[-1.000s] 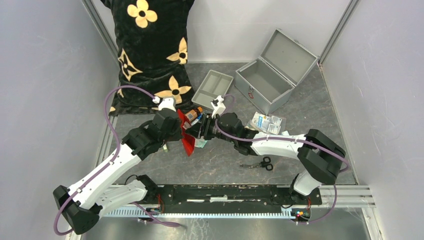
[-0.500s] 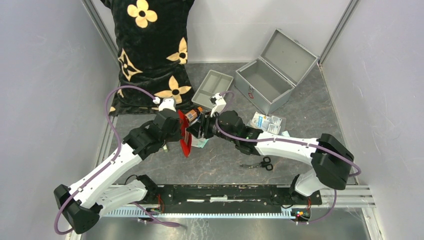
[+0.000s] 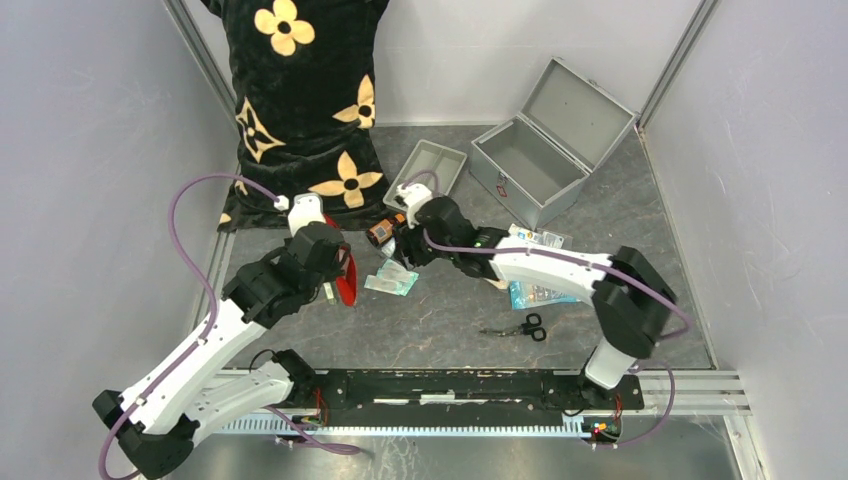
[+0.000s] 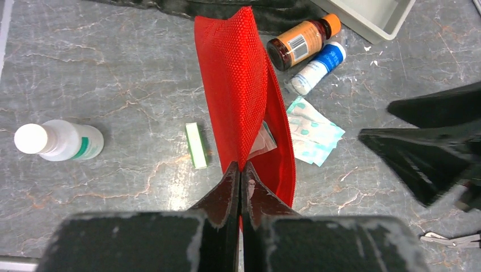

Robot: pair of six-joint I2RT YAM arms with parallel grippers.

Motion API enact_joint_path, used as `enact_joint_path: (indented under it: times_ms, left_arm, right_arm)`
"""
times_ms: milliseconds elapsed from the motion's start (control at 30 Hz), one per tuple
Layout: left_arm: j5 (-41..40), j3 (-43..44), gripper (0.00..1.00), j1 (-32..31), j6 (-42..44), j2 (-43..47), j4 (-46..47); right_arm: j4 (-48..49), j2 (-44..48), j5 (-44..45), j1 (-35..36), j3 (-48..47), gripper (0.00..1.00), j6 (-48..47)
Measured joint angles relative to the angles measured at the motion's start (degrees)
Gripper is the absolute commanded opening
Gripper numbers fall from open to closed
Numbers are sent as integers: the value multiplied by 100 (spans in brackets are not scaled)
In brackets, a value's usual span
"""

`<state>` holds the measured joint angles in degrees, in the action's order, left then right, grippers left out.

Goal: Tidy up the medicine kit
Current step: Pick up the medical item at the center of the board.

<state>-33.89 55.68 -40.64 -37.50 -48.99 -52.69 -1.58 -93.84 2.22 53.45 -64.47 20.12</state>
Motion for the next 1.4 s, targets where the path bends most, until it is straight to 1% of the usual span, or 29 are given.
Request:
enact_joint_path:
  times_ms: [67, 167, 433, 733, 933, 1100, 1267, 1300, 1333, 1400]
  left_arm:
    - [-55, 0, 2, 0, -2, 74, -55]
    - [-63, 0, 2, 0, -4, 144, -114]
    - [-52, 0, 2, 0, -22, 153, -129]
    - [-31, 0, 2, 0, -22, 153, -122]
    - [-11, 0, 2, 0, -22, 153, -120]
    - [-7, 0, 2, 0, -22, 155, -120]
    - [-7, -2, 2, 0, -22, 173, -122]
    - [-7, -2, 2, 0, -22, 177, -122]
    - [-7, -2, 2, 0, -22, 181, -120]
    - [-7, -2, 2, 0, -22, 186, -122]
  right_arm:
    - [-289, -396, -223, 7, -341, 53, -269]
    - [-562, -839, -538, 15, -619, 53, -461]
    - [-765, -1552, -1128, 15, -822, 52, -328]
    - [-833, -1731, -1193, -28, -824, 52, -146]
    - [-796, -1915, -1320, -72, -824, 50, -70]
    - [-732, -1998, -1408, -90, -824, 42, -20]
    - [-599, -2057, -1458, -98, -824, 26, 26]
    - [-588, -2057, -1469, -98, -822, 24, 39]
    - [-568, -2057, -1475, -98, -824, 23, 50]
    - [-538, -2057, -1484, -98, -822, 16, 63]
